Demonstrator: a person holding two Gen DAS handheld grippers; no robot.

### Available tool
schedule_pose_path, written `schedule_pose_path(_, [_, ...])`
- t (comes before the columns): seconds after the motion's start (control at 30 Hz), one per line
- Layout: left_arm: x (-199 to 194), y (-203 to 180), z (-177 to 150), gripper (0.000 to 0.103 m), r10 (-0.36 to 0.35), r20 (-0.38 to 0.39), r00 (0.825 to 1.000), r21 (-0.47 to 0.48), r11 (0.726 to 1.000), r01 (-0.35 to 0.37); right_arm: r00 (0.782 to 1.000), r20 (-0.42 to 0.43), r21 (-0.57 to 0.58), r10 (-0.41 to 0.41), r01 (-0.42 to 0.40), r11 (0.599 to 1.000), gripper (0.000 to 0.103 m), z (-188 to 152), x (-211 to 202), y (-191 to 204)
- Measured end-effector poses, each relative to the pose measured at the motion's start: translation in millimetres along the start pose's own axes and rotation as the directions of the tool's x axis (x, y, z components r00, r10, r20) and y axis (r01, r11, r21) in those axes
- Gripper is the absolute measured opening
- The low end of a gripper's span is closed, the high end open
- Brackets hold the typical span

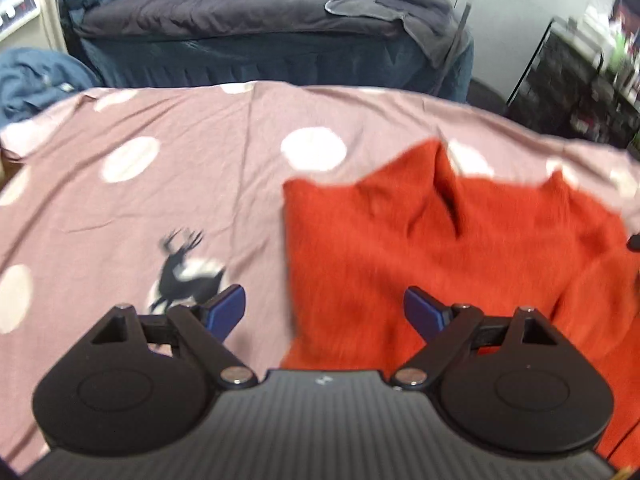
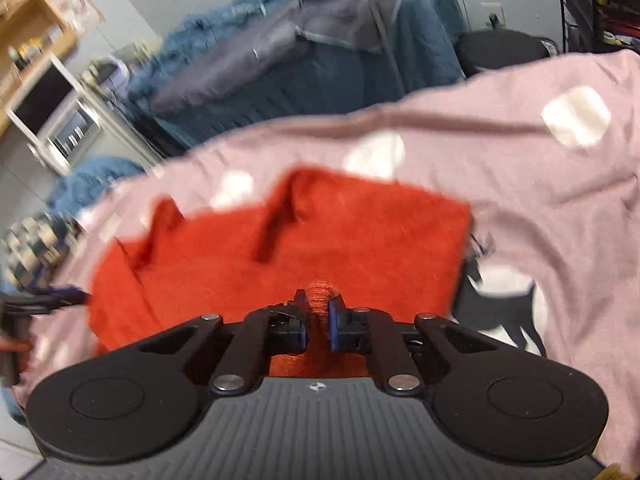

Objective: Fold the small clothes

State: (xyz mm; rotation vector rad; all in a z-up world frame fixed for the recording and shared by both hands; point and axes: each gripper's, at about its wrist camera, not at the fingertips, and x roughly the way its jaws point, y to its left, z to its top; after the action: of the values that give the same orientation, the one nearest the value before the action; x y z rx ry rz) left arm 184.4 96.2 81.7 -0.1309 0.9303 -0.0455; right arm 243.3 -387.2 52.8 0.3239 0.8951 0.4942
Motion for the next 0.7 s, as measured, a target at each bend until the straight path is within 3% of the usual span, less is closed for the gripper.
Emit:
schedule_pose_path(0.1, [27,-3,22,0.083,-0.048,-0.044,0.998,0.000,0.999,0.048,0.996,0.076,0.043,-0.040,0.037,0.998,0.017,16,-9,-3])
schedule_pose_path(0.13, [35,-4,27,0.069,-0.079,-0.050,0.996,-0.006,0.997,0.079,0.993,0.096,0.050,-0.066,0.061,0.997,0.017,21,-10,-3])
schedule_pose_path(0.17, [43,-4,33,0.035,-0.104,-0.061,0.993,-0.018,0.995,0.103,0.991,0.107,0.060,-0.085,0.079,0.995,0.017,25,-11,-4])
schedule_pose_path(0.2, [50,-5,37,0.020,-0.101,-0.073,0.992,-0.041,0.994,0.098,0.989,0.109,0.066,-0.103,0.096,0.993,0.017,28,-9,-5])
schedule_pose_path(0.23, [54,-4,41,0.013,-0.082,-0.076,0.994,-0.062,0.995,0.078,0.986,0.102,0.059,-0.128,0.123,0.991,0.017,31,-7,-5])
schedule_pose_path(0.3, [54,0,46,0.011,-0.066,-0.040,0.997,-0.097,0.993,0.062,0.980,0.089,0.024,-0.176,0.175,0.984,0.016,32,-2,-2])
schedule_pose_path(0.43, [45,19,42,0.010,-0.044,0.039,0.998,-0.194,0.980,0.051,0.970,0.081,0.069,-0.227,0.222,0.973,0.017,26,-3,-9])
schedule_pose_path(0.53, [51,33,32,0.011,-0.022,0.017,1.000,-0.237,0.971,0.026,0.957,0.001,0.008,-0.289,0.289,0.957,0.022,16,13,-11])
schedule_pose_path(0.6, [58,37,26,0.020,0.007,-0.001,1.000,-0.246,0.969,-0.007,0.945,-0.020,-0.041,-0.326,0.325,0.945,0.028,10,23,-11])
schedule_pose_path(0.67, [58,38,26,0.052,0.033,-0.010,0.999,-0.269,0.963,-0.035,0.938,0.002,0.004,-0.346,0.346,0.938,0.057,9,21,-14])
schedule_pose_path(0.7, [54,40,26,0.060,0.034,0.002,0.999,-0.288,0.957,-0.032,0.935,0.037,0.034,-0.352,0.351,0.936,0.065,7,15,-14])
